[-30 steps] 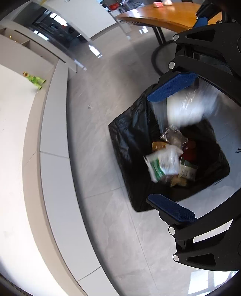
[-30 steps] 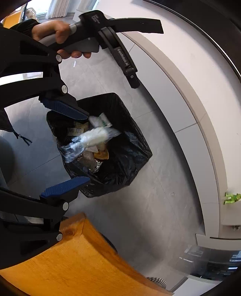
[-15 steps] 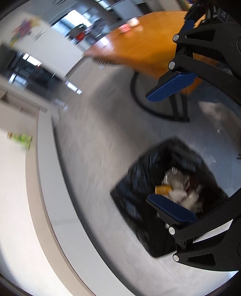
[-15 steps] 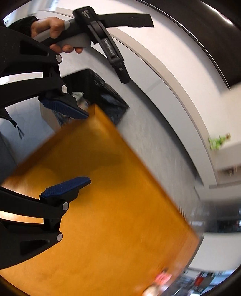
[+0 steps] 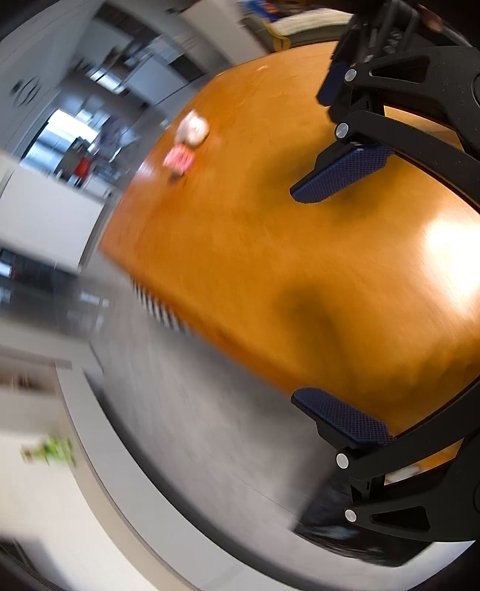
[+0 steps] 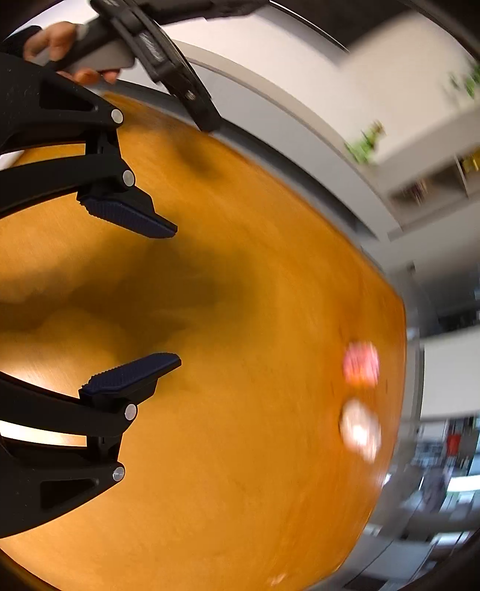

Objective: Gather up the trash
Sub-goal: 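Grasp the pink cube with left gripper while right grasps the clear plastic bag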

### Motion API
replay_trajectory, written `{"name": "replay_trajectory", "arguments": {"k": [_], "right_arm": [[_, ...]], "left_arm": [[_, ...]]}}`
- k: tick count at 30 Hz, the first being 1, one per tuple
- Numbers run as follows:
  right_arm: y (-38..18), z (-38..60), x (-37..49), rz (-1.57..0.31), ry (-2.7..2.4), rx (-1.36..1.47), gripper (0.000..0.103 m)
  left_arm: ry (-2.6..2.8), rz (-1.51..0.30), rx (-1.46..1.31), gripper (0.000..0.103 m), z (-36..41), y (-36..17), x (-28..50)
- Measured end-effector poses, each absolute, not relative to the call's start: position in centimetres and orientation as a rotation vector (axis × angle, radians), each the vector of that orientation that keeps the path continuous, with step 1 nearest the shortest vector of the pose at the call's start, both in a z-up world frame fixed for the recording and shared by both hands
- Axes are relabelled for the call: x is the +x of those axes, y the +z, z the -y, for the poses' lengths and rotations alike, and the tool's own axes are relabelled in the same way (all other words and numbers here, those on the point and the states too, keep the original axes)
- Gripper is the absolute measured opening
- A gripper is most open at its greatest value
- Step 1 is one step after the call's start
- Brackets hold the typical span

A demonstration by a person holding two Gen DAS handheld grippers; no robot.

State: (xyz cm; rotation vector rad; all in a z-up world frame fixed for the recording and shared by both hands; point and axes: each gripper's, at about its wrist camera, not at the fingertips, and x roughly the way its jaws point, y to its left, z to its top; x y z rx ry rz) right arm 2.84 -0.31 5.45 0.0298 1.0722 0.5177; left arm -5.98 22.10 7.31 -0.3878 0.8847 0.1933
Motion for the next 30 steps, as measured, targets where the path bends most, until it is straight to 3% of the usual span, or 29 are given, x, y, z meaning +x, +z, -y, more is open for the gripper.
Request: {"name": "replay_trajectory", "arguments": {"k": [12, 30], "right_arm": [[1.5, 7.0, 16.8, -1.131, 0.372, 0.176, 0.065], [0.6, 6.0, 28.7, -1.138, 0.255, 0.254, 0.063]], "left_arm": [[-0.009, -0.938, -0.234, 0.097, -12.9, 6.3, 10.6], [-0.008, -0.974, -0.195, 0.097, -10.4, 4.4, 21.1]]}}
